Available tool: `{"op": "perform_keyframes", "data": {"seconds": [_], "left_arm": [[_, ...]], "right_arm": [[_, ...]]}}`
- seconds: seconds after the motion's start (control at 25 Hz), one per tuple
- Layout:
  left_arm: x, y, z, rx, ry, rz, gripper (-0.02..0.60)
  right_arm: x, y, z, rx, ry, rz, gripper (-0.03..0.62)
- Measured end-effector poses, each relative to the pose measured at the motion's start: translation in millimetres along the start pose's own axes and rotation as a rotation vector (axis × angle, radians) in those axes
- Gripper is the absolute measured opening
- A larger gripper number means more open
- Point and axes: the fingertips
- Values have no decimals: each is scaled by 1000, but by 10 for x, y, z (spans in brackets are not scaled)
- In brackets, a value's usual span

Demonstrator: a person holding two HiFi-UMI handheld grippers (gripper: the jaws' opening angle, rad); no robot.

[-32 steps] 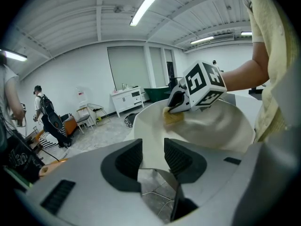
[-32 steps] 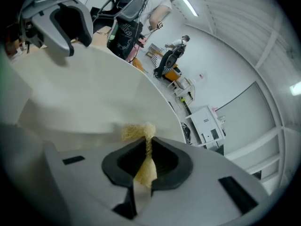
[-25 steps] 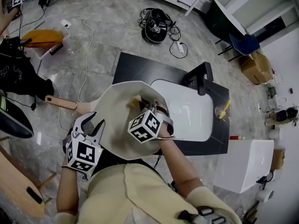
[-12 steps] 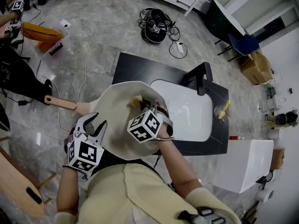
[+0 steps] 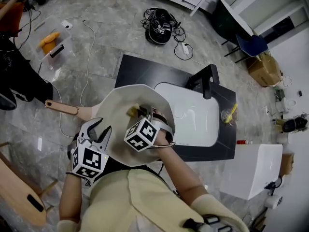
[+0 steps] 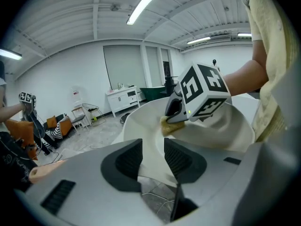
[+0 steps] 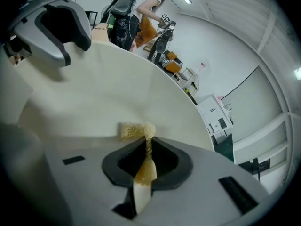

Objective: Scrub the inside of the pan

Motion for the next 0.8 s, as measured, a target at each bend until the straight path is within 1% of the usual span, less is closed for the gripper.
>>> {"op": "perform_keyframes", "data": {"seconds": [0.28, 0.4, 0.68, 0.8], "left_arm": [[27, 5, -1, -2, 2, -1, 149], [26, 2, -7, -2, 3, -1, 149], [22, -8, -9, -4, 5, -1, 149], [16, -16, -14, -4, 5, -2, 149]], "right_arm": [[-43, -248, -224, -83, 93, -73, 44], [-83, -345, -292, -143, 136, -107, 44], [-186, -579, -376, -270, 211, -227, 44], [-229, -648, -388, -318, 233, -260, 44]]}}
Point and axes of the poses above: the fingertips, and each gripper's own axes: x forward along the fingers, y to its right, z out of its underside, and after that the axes turned 3 degrees about -x, right-handed
